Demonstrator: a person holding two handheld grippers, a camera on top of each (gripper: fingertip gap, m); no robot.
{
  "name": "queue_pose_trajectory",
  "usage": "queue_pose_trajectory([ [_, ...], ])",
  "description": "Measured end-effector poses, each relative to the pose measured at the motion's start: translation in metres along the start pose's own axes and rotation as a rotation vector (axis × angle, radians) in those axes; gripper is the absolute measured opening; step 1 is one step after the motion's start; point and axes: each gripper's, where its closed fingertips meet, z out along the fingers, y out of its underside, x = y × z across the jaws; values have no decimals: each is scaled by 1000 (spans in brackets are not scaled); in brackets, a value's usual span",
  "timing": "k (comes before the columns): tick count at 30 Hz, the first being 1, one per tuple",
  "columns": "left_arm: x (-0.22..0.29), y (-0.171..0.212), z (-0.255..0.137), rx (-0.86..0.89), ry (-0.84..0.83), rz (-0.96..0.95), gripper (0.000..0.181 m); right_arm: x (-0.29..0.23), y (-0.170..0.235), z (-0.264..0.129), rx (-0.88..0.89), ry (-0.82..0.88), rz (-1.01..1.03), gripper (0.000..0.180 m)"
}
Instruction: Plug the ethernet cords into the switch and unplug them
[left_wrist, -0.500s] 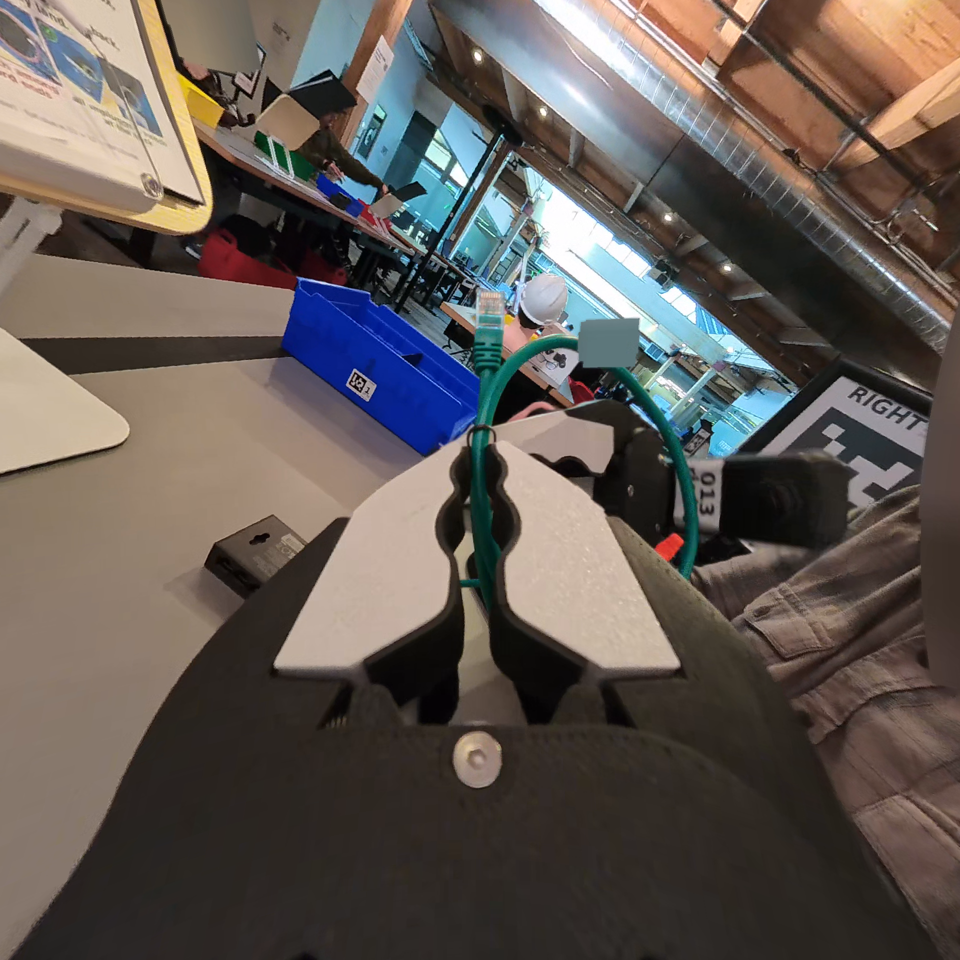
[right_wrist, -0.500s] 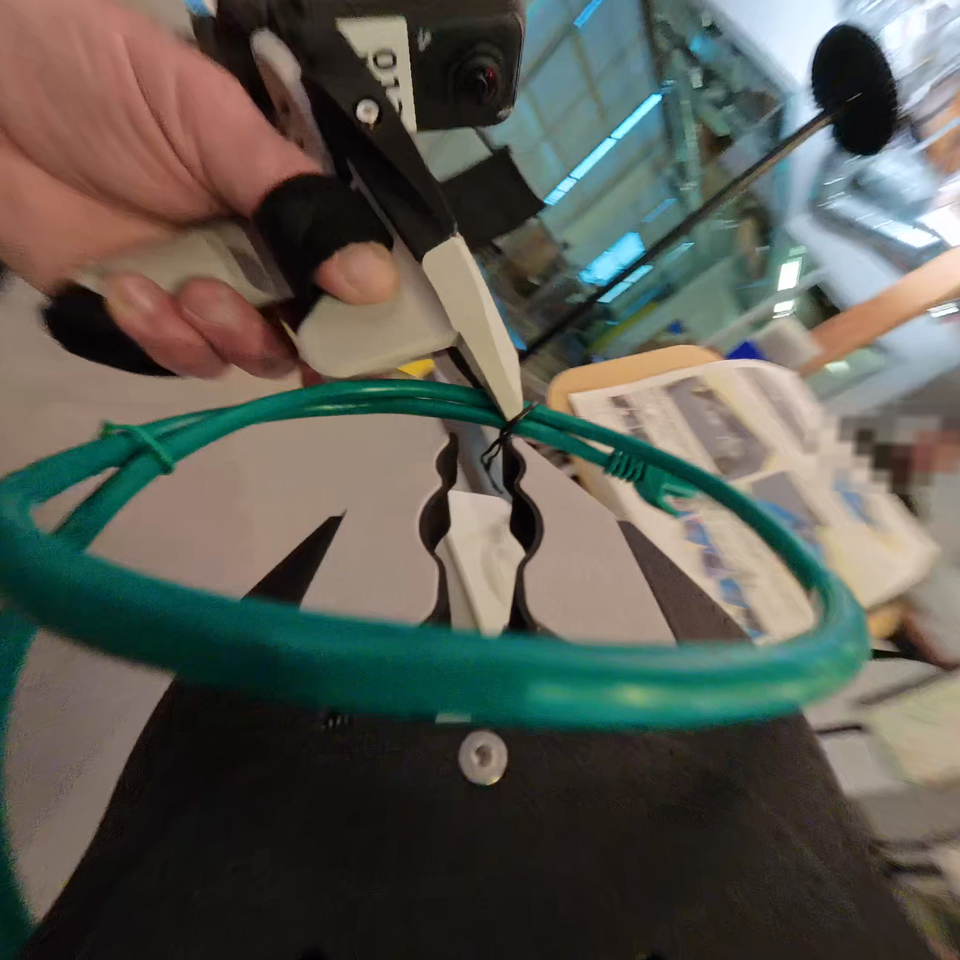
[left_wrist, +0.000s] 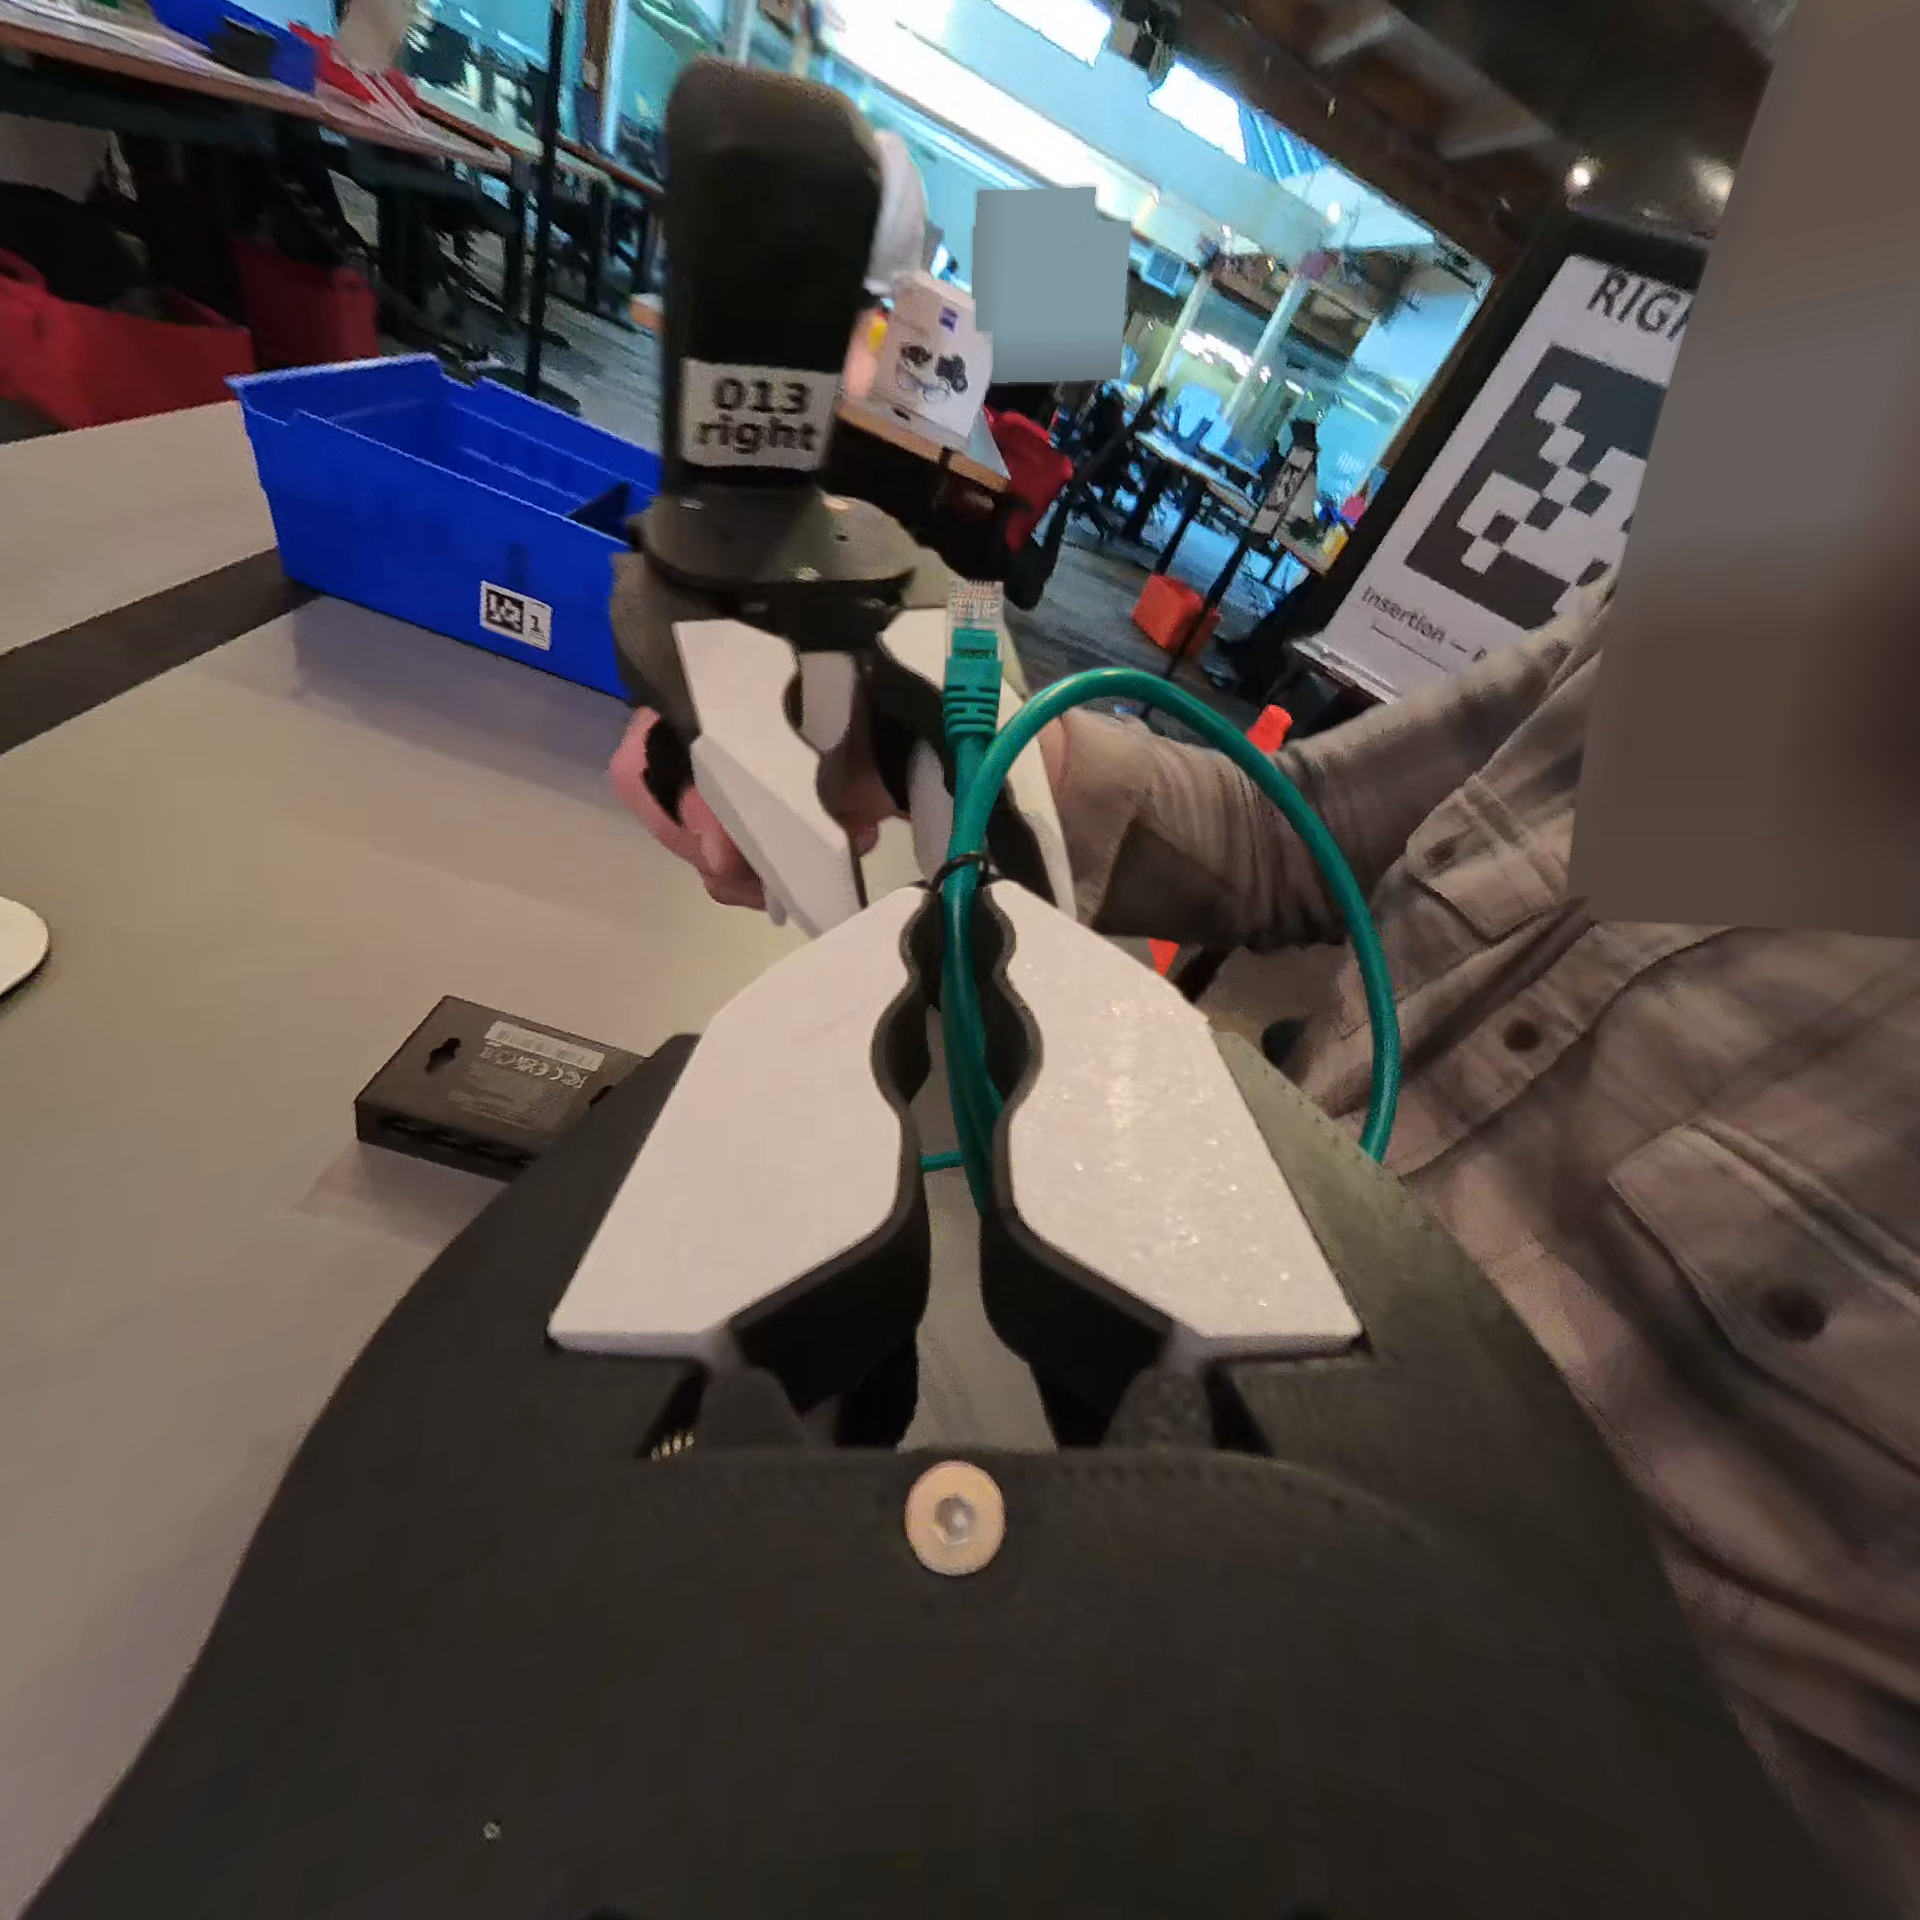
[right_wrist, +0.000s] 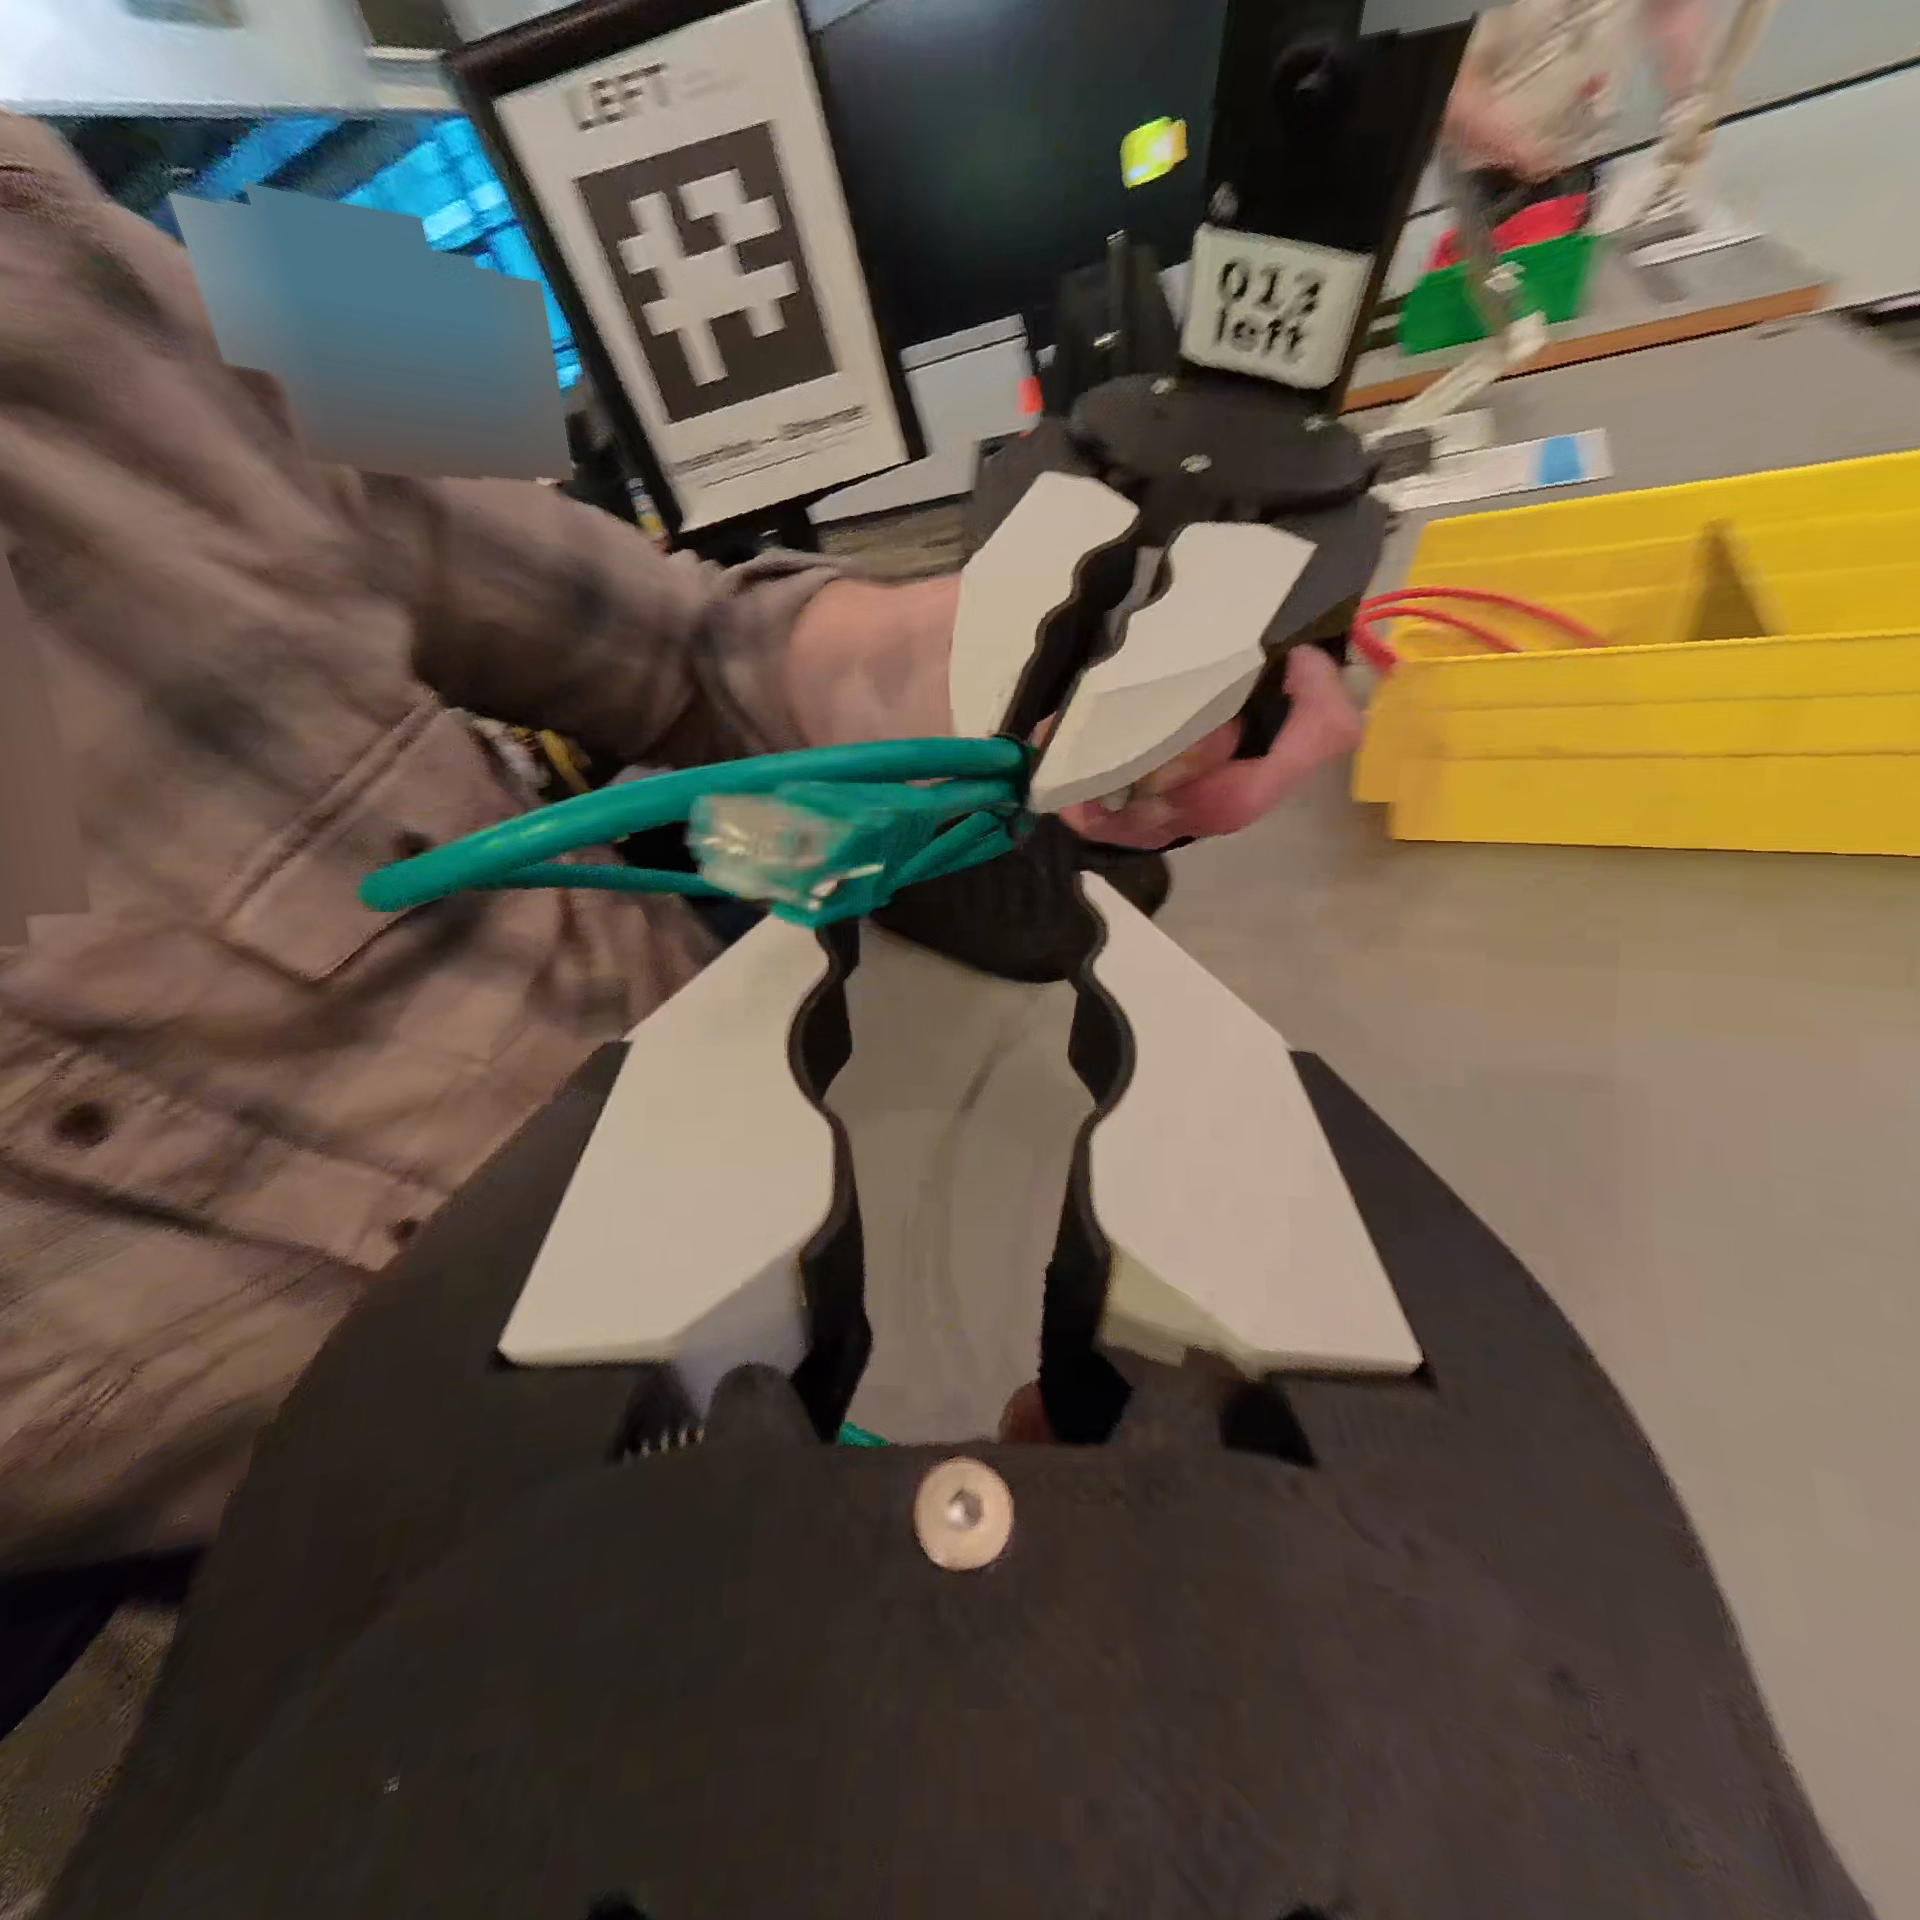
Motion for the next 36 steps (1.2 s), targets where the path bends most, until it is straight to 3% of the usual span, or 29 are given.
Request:
queue_pose_trajectory([
  [4, 7, -5, 1, -33, 52, 30, 5, -10, -4, -1, -1, -166, 29, 64],
  [8, 6, -10, 0, -54, 44, 56, 5, -6, -10, -7, 55, -215, 53, 67],
  [11, 8, -10, -1, -65, 71, 65, 5, -4, -18, -15, 126, -255, 96, 63],
  [17, 24, -3, 5, -130, 191, 116, 5, -22, -22, -16, 166, -558, 214, 45],
  [23, 36, 1, 9, -193, 271, 189, 5, -41, -14, 1, 75, -755, 257, 26],
  [25, 35, 2, 10, -210, 275, 200, 5, -43, -13, 6, 59, -779, 271, 27],
  [32, 38, 4, 9, -245, 316, 221, 5, -46, -15, 4, 95, -842, 243, 1],
  [36, 36, 6, 8, -236, 306, 215, 5, -37, -12, 10, 107, -723, 137, 0],
])
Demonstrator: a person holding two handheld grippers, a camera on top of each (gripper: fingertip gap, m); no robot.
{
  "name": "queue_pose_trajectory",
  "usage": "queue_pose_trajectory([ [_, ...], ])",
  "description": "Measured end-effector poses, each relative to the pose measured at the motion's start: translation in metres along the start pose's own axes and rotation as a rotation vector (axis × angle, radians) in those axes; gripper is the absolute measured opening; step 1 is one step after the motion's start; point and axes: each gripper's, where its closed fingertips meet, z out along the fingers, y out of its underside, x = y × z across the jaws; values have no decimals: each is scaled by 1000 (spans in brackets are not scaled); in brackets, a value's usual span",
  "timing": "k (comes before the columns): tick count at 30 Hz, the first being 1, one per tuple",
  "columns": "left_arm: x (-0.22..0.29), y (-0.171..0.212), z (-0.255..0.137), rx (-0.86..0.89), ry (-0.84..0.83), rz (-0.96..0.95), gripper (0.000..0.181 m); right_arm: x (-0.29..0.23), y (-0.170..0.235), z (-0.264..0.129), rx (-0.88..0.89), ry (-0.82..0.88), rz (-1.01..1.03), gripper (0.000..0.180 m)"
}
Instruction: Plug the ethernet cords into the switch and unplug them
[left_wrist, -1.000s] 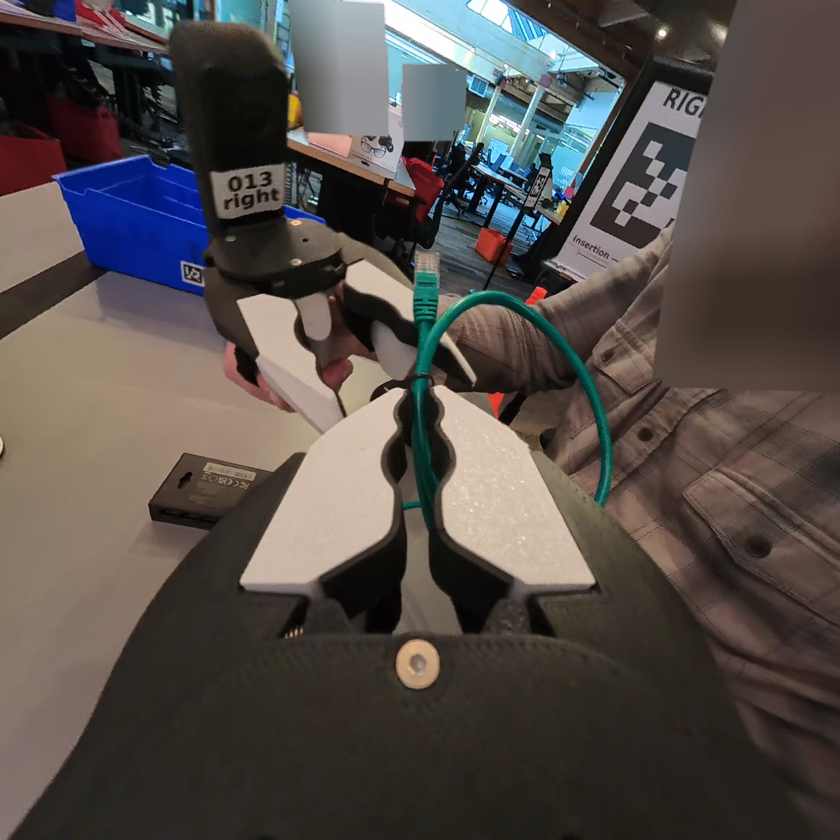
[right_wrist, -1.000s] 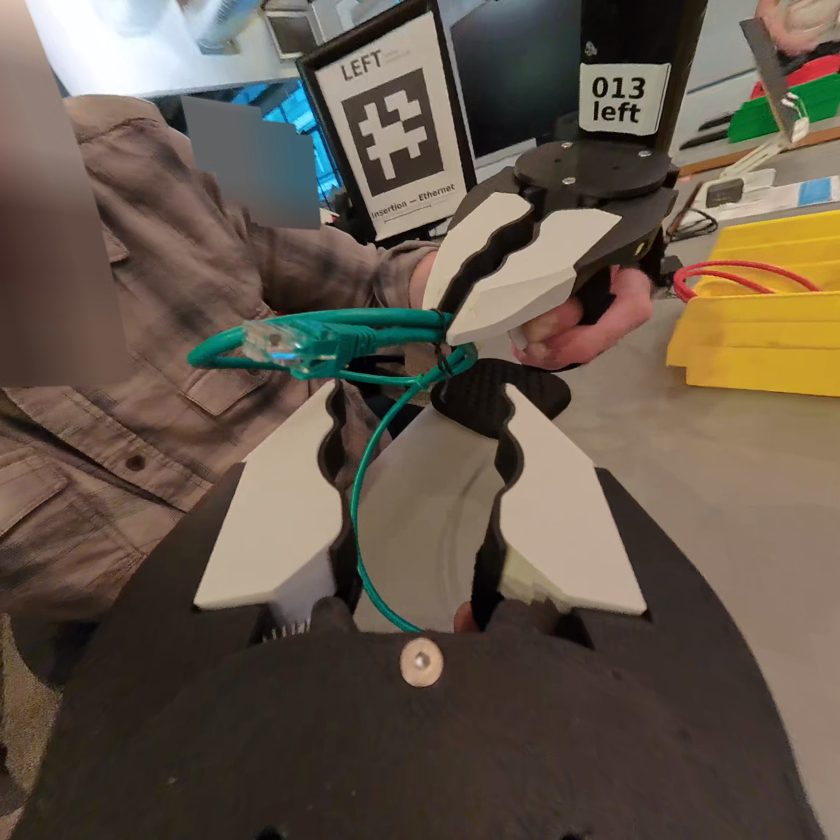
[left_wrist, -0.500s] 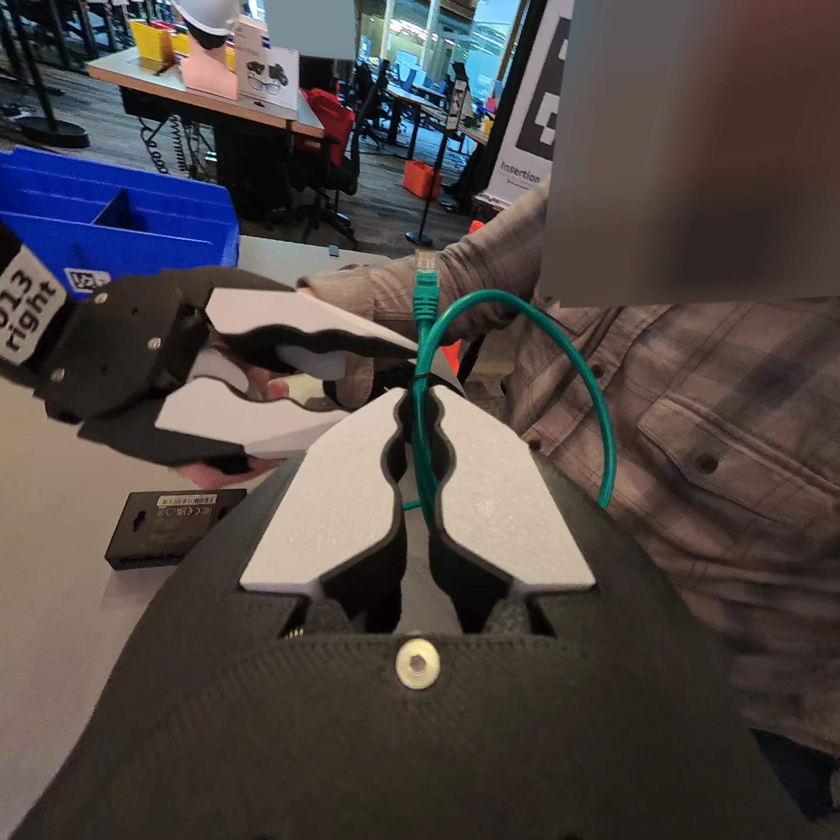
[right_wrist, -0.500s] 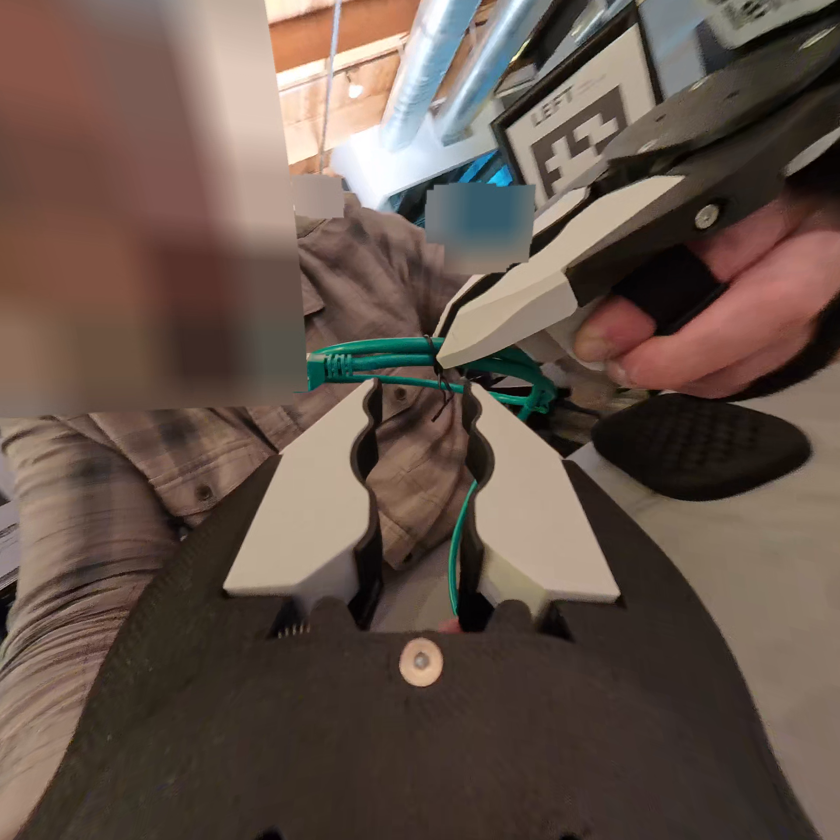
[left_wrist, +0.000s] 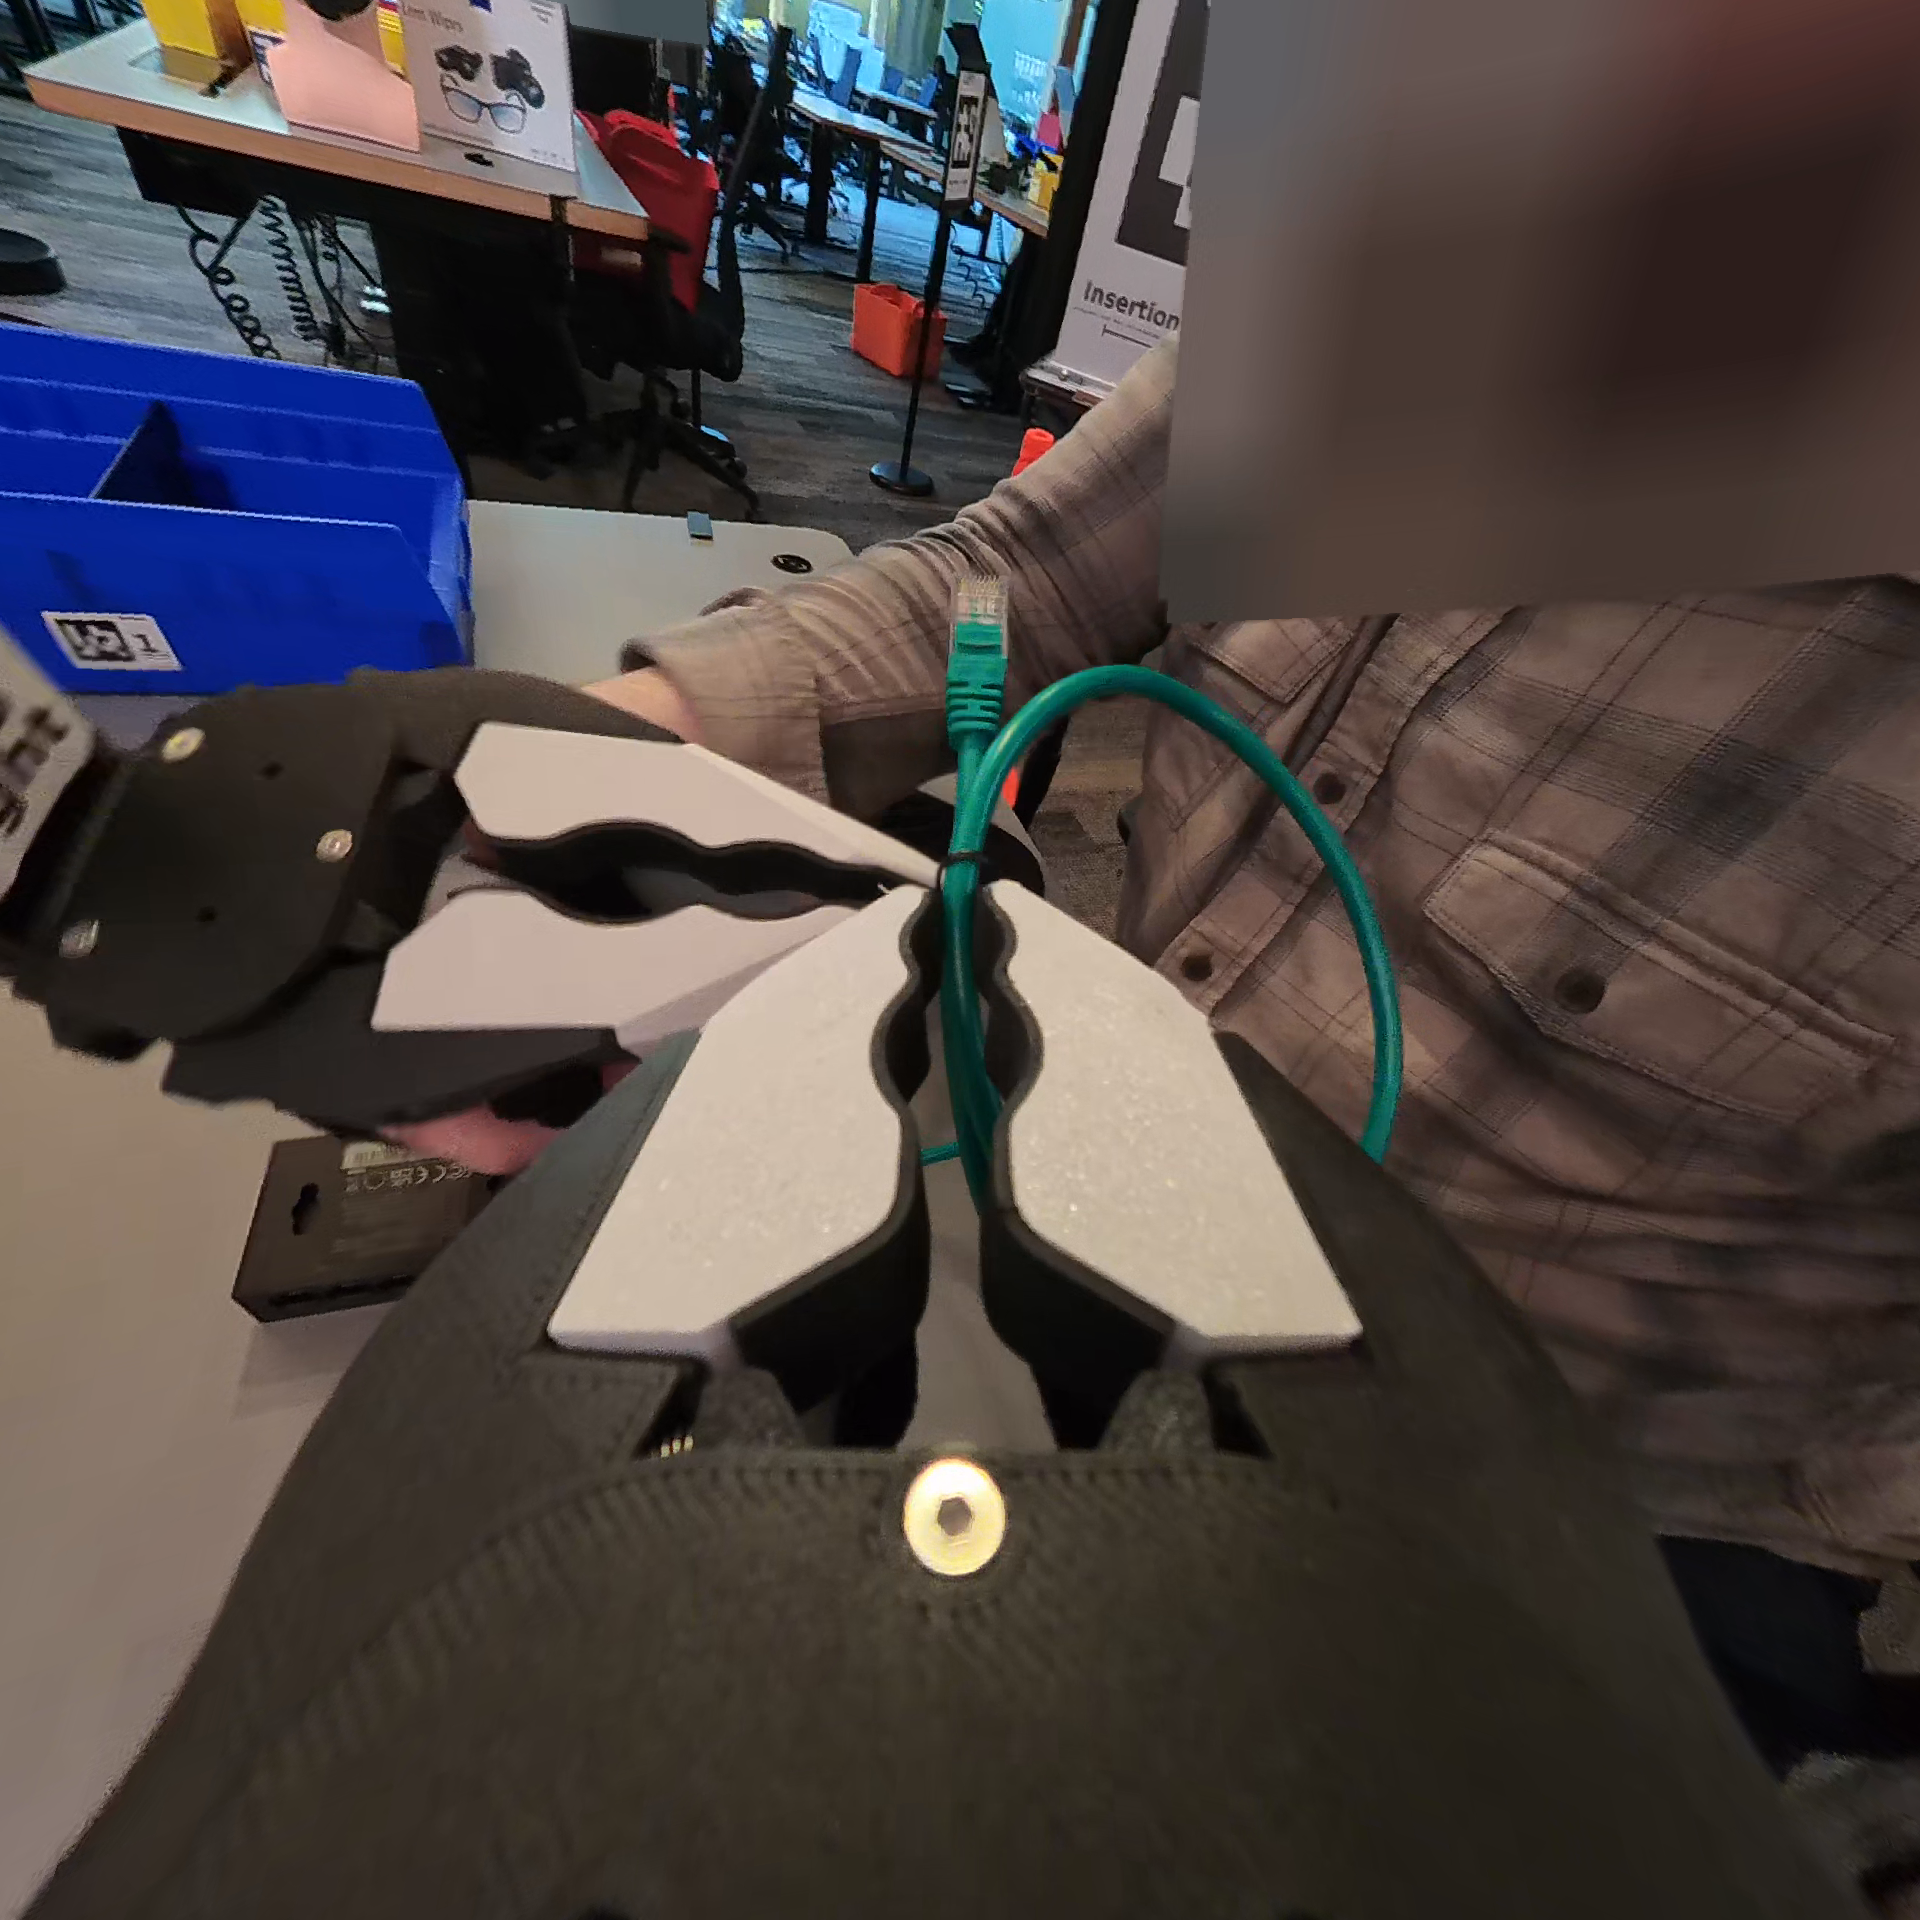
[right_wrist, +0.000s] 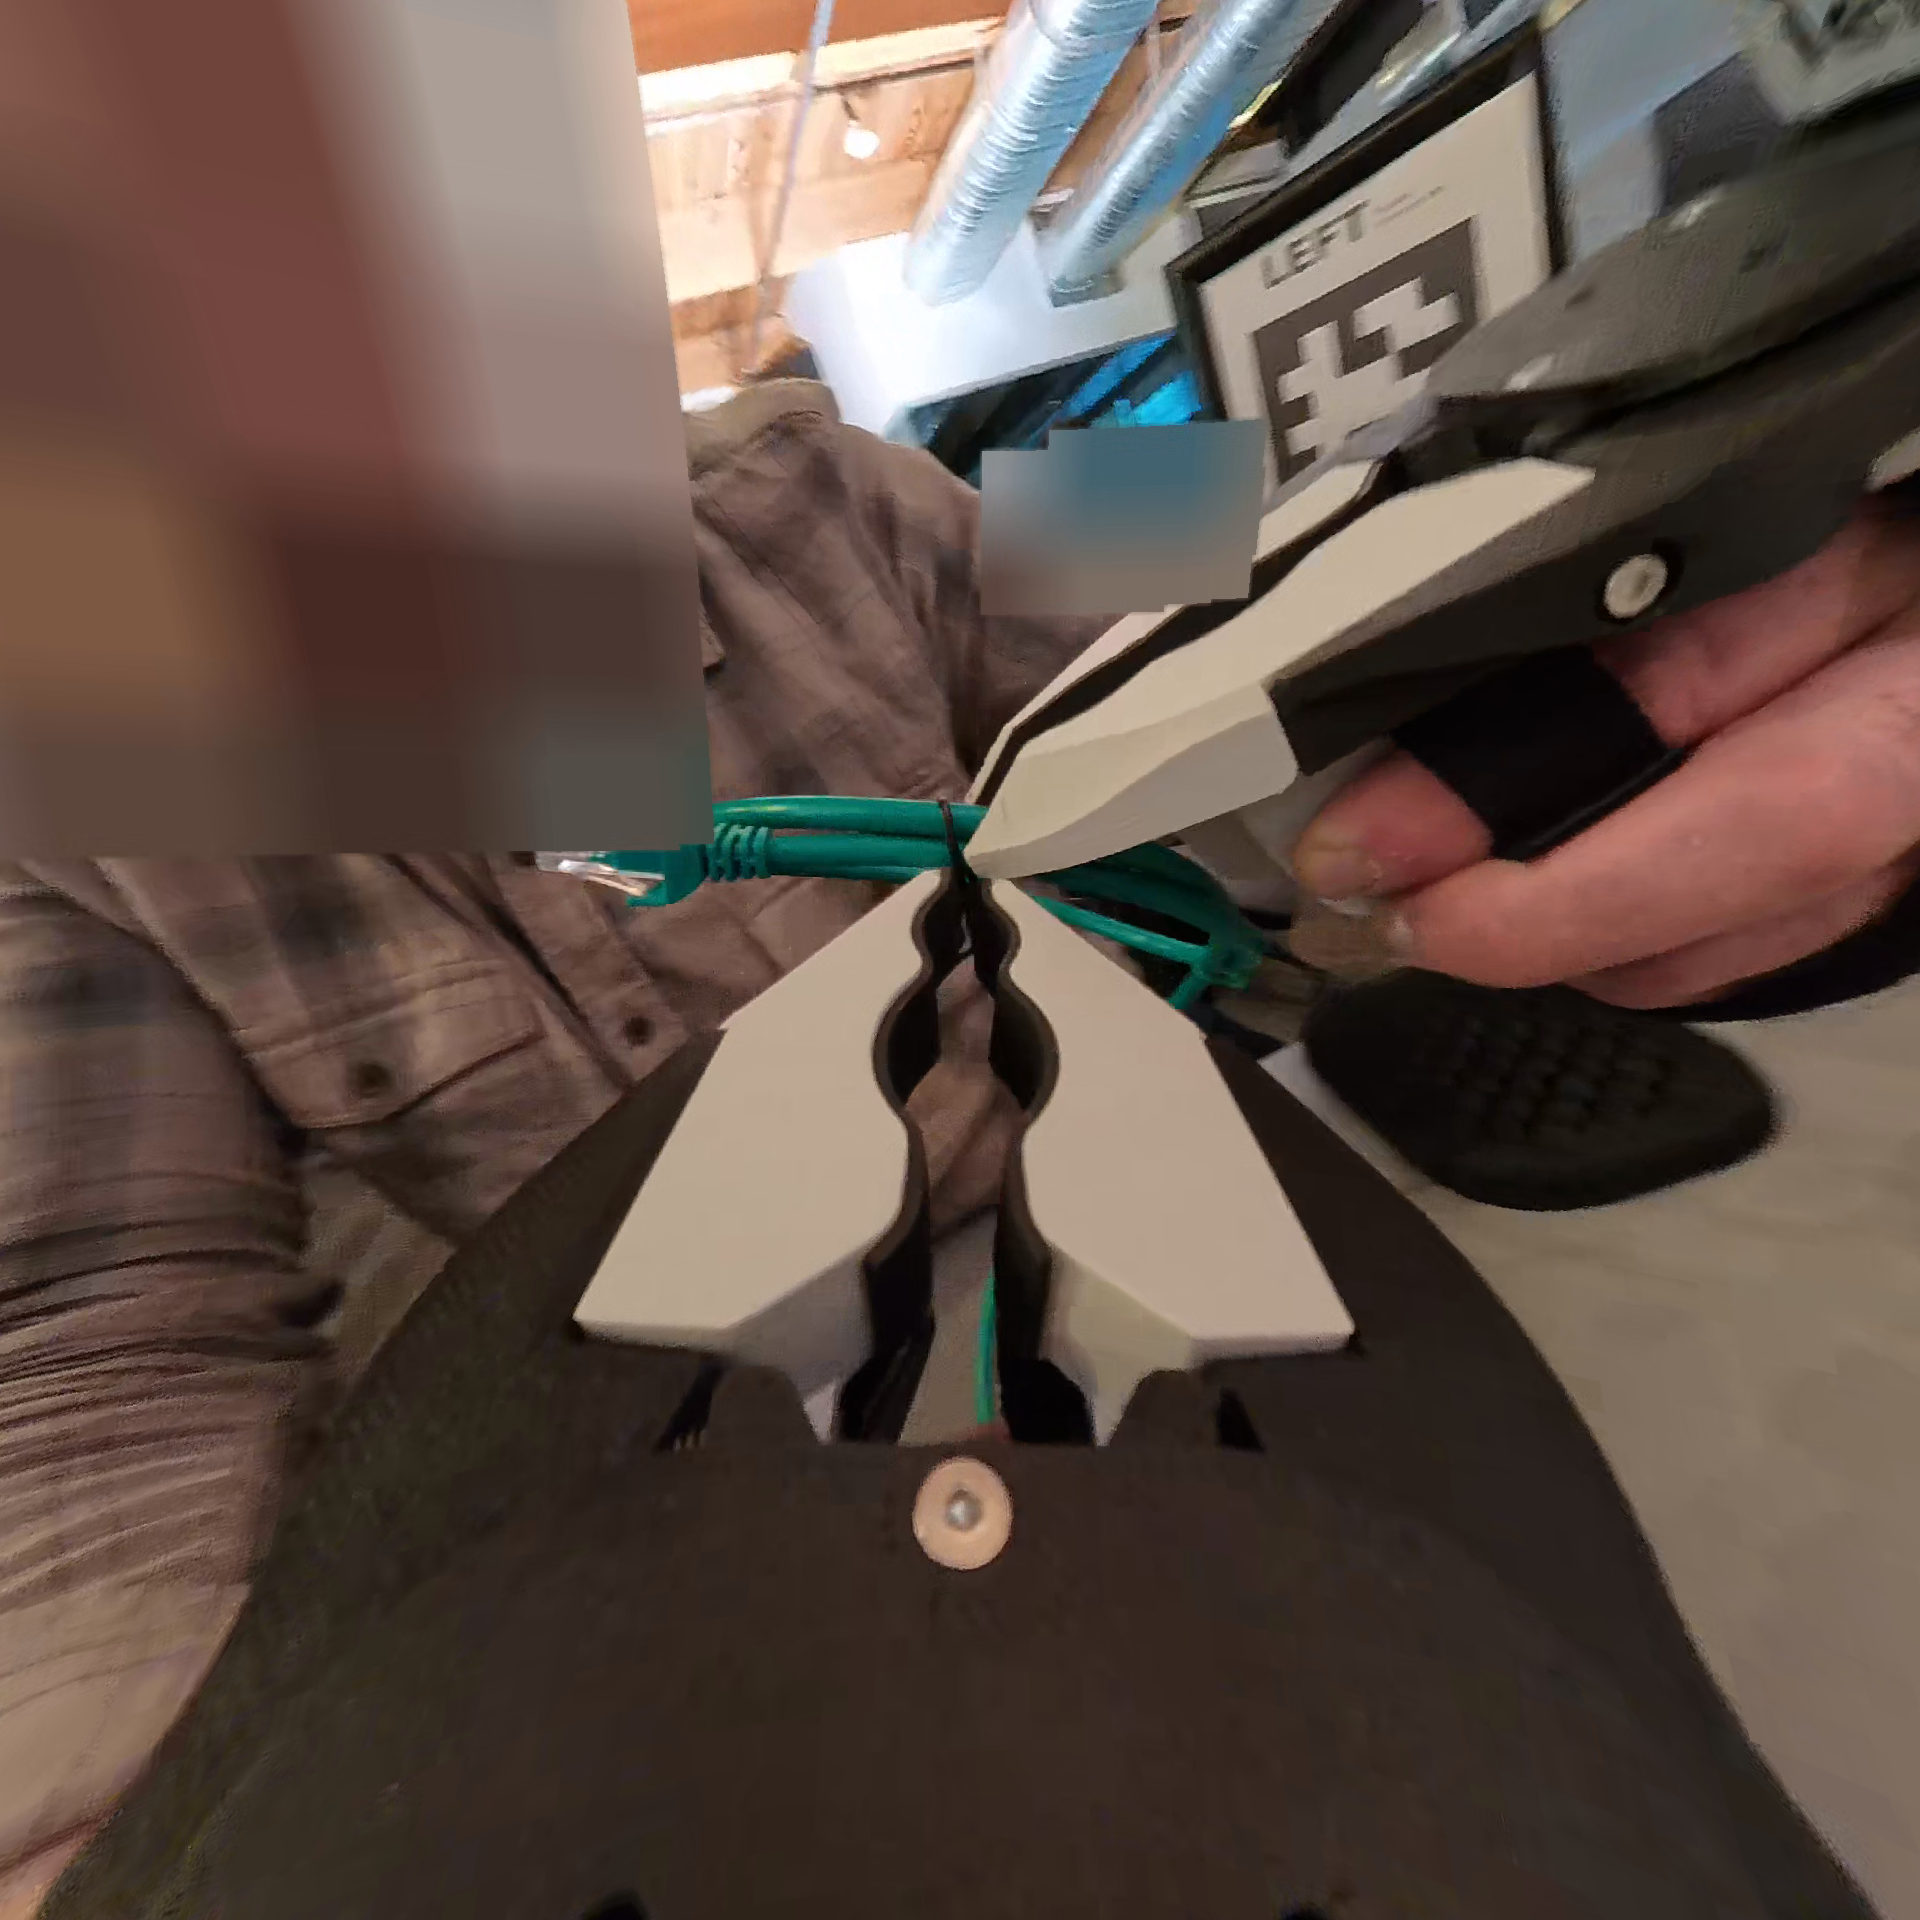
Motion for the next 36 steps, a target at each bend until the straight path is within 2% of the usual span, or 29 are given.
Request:
queue_pose_trajectory([
  [4, -16, -6, -18, 95, -123, -38, 5, 17, -14, -14, 13, 301, -184, 0],
  [8, -40, -11, -38, 238, -319, -112, 5, 33, -31, -41, -21, 725, -355, 0],
  [11, -56, -19, -51, 409, -427, -190, 5, 42, -45, -59, -27, 1026, -483, 0],
  [13, -64, -21, -56, 503, -481, -239, 5, 46, -49, -68, -95, 1221, -576, 0],
  [15, -68, -22, -58, 594, -511, -286, 5, 47, -52, -74, -202, 1394, -679, 0],
  [17, -72, -23, -61, 672, -543, -333, 5, 48, -54, -80, -391, 1575, -807, 0],
  [21, -73, -28, -65, 855, -575, -422, 5, 48, -63, -88, -1025, 1871, -1193, 0],
  [22, -72, -29, -66, 892, -584, -442, 5, 48, -65, -87, -1128, 1888, -1263, 0],
  [27, -77, -20, -61, 930, -643, -514, 5, 49, -55, -92, -1338, 1761, -1433, 0],
  [29, -79, -19, -61, 930, -644, -510, 5, 47, -55, -95, -1281, 1757, -1376, 4],
  [30, -78, -20, -62, 939, -634, -505, 5, 44, -56, -97, -1222, 1770, -1319, 16],
  [31, -78, -20, -63, 941, -619, -500, 5, 43, -54, -96, -1136, 1751, -1247, 21],
  [35, -73, -23, -57, 889, -569, -453, 5, 37, -39, -82, -817, 1541, -986, 20],
  [36, -72, -23, -56, 873, -564, -441, 5, 36, -37, -82, -721, 1500, -896, 26],
])
